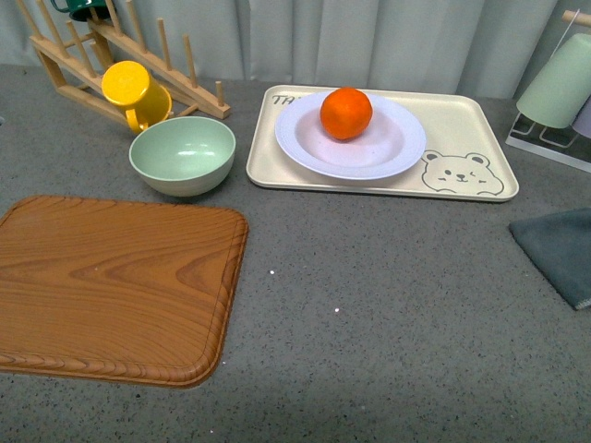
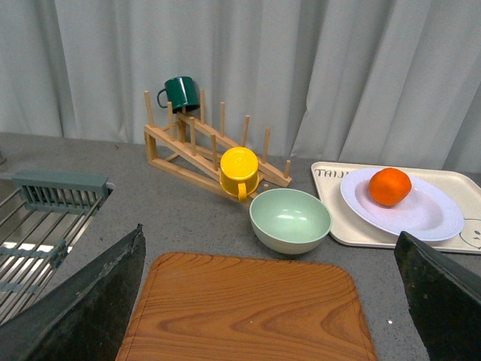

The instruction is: Place orange and plate with both arms

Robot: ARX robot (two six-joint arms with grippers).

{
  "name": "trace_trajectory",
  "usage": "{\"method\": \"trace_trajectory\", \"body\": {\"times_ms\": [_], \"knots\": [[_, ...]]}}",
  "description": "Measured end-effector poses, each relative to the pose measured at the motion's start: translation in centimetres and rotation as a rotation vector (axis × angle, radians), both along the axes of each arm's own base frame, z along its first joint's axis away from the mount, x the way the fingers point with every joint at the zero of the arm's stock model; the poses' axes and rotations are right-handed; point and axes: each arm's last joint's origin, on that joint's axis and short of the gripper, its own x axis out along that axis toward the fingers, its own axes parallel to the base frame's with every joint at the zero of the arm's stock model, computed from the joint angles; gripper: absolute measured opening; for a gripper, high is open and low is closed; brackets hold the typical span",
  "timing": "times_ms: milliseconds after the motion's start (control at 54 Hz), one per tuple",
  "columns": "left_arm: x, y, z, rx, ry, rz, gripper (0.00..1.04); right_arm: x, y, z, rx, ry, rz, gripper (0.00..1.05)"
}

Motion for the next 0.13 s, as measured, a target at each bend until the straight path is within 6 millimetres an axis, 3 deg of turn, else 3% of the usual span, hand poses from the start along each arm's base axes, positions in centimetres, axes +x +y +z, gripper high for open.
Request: {"method": "trace_trajectory", "body": {"times_ms": [130], "knots": [[0.00,0.00,0.00,0.000,0.000,0.000,0.98,0.00,0.00,0.00,0.000,0.000,0.000,0.96]]}}
